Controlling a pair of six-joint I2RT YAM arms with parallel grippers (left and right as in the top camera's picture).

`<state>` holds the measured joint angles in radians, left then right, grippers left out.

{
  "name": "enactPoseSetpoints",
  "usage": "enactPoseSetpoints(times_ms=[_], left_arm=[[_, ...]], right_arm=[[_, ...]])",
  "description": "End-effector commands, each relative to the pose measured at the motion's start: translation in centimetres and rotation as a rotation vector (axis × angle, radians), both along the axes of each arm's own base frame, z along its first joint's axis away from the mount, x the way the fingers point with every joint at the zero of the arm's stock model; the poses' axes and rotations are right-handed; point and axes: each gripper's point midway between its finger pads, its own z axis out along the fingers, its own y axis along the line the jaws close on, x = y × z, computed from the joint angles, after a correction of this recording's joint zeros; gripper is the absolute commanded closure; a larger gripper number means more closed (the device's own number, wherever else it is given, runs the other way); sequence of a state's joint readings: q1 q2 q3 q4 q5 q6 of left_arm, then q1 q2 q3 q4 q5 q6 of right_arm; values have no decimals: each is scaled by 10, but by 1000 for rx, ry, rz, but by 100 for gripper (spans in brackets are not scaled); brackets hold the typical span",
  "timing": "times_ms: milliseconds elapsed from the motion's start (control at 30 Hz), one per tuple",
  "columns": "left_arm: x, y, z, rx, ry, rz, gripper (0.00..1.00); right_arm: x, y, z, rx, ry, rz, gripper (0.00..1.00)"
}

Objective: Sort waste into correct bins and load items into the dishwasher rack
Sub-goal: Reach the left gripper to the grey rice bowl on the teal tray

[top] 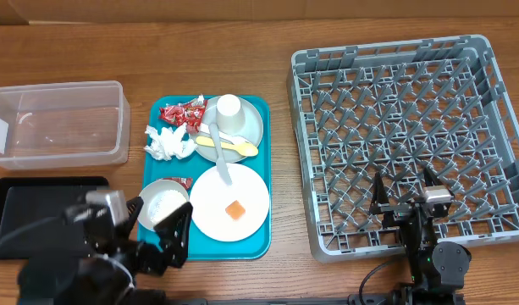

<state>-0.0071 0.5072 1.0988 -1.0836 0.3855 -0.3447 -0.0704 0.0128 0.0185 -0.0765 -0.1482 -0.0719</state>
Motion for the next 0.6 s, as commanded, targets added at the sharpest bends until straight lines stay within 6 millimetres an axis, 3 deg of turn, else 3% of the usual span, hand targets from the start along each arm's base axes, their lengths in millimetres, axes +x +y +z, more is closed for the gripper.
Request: enactPoseSetpoints(times_ms=[0, 133, 300, 433, 567], left_arm=[[12, 15, -13, 102, 112, 49, 0], [22, 16, -33, 105, 229, 49, 0], [34, 0, -45, 20, 332, -8, 0], [40, 15, -77, 67, 508, 99, 0], [39, 38, -113, 242, 701, 283, 0]], right_arm=[[0, -3, -2, 0, -3, -17, 0], [0, -3, -2, 0, -3, -17, 0], [0, -3, -2, 0, -3, -17, 0], [0, -3, -2, 0, -3, -17, 0], [0, -3, -2, 0, -3, -17, 0]])
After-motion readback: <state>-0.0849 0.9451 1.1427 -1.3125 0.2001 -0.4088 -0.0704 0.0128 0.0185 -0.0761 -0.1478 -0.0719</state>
